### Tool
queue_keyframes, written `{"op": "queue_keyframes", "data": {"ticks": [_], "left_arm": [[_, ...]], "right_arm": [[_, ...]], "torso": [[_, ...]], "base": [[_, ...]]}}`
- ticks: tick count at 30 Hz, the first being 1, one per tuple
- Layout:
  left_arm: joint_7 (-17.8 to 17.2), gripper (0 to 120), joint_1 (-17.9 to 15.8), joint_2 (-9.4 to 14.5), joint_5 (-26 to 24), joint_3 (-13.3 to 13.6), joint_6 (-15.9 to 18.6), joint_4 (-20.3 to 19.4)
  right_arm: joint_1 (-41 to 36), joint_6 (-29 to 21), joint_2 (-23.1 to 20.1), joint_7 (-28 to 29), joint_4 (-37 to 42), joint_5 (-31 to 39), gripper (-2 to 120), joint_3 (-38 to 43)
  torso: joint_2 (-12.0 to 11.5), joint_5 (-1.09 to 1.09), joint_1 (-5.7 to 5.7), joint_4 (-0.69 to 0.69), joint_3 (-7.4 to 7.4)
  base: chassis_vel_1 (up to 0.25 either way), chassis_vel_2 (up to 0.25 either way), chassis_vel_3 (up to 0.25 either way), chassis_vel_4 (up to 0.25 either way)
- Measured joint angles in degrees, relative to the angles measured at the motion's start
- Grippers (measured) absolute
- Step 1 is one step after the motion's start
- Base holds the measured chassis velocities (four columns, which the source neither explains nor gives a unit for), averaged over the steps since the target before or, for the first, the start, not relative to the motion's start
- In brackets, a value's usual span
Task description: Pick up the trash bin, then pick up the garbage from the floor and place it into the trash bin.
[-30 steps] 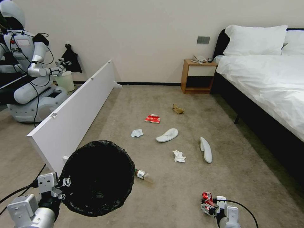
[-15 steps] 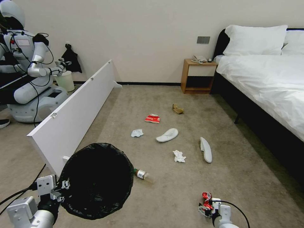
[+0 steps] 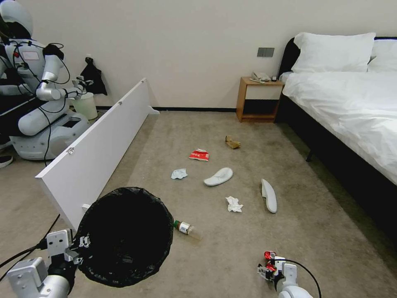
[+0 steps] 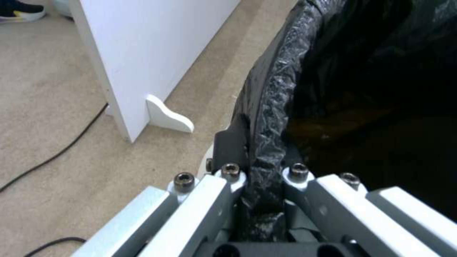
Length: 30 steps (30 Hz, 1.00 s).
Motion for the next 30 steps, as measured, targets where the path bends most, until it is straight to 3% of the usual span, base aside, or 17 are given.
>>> {"op": "queue_keyframes", "data": {"ticks": [12, 21, 22, 24, 30], "left_arm": [[0.04, 2, 0.09, 0.41, -0.29, -0.01, 0.0, 0.0], [0.08, 2, 0.53, 0.53, -0.47, -0.22, 0.0, 0.01], [0.08, 2, 0.56, 0.51, -0.48, -0.21, 0.0, 0.01], [0.08, 2, 0.57, 0.5, -0.47, -0.2, 0.0, 0.01], [0.12, 2, 0.94, 0.47, -0.48, -0.17, -0.01, 0.01]], "right_arm": [[0.63, -0.08, 0.51, 0.13, -1.32, 0.03, 100, 0.64], [1.02, -0.06, 0.75, -0.04, -2.28, -0.21, 70, 1.15], [0.85, -0.05, 0.7, -0.15, -2.28, -0.21, 62, 1.27], [0.82, -0.05, 0.69, -0.17, -2.28, -0.21, 60, 1.29], [-0.04, -0.04, 0.45, -0.32, -1.71, -0.16, 39, 1.61]], "torso": [[0.0, 0.0, 0.0, 0.0, 0.0], [0.0, 0.0, 0.0, 0.0, -0.01], [0.0, 0.0, 0.0, 0.0, 0.0], [0.0, 0.0, 0.0, 0.0, 0.0], [0.0, 0.0, 0.0, 0.0, 0.0]], "base": [[0.0, 0.0, 0.0, 0.0], [0.0, 0.0, 0.0, 0.0], [0.0, 0.0, 0.0, 0.0], [0.0, 0.0, 0.0, 0.0], [0.0, 0.0, 0.0, 0.0]]}}
